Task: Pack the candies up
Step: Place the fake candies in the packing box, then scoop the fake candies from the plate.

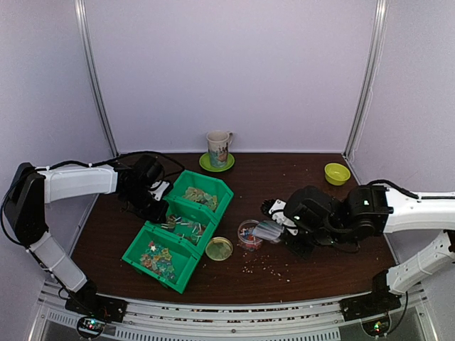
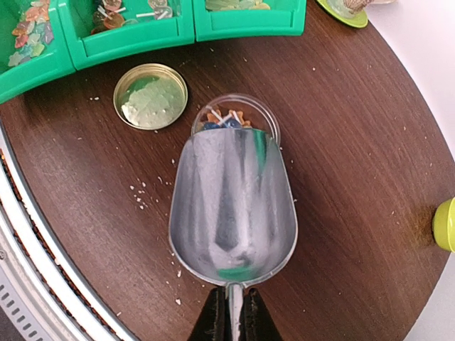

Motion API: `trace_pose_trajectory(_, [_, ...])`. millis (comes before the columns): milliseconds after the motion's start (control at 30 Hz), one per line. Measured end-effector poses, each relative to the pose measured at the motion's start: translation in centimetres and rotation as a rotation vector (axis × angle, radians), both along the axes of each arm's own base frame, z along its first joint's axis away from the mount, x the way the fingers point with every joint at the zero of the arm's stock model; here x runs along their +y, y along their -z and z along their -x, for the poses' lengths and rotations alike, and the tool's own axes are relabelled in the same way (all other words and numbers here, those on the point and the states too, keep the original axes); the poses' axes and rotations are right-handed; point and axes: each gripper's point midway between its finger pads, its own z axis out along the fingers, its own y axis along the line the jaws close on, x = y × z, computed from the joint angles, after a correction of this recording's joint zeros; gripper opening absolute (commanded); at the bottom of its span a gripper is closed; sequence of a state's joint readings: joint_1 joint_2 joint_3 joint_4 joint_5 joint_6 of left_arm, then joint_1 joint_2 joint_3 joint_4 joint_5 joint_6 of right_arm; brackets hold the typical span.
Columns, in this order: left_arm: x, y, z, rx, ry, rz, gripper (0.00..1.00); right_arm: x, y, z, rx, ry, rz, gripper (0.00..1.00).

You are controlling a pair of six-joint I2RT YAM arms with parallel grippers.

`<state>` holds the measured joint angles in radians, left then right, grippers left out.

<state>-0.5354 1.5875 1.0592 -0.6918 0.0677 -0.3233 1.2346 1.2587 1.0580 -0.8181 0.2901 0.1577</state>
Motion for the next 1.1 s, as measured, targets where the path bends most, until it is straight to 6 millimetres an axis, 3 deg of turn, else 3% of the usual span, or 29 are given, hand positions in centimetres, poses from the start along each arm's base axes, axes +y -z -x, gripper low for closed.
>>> trace_pose_trajectory(333, [-0.1,-0.3,-0.1,0.000,0.001,0.002,0.00,5.2,-0.6,-0.6,-0.056,-0.110,0.017,0.00])
trace_pose_trajectory(800, [-0.3,-0.3,0.1,0.008,0.006,0.012,0.00,12.2,-3.3,-1.3,-0.141,-0.234,0.021,0.00])
trace_pose_trajectory(1100, [-0.4,-0.3,0.2,0.013,0.010,0.020,0.00,14.9,-2.1,-2.3,-0.135,-0.252,0.144,0.00])
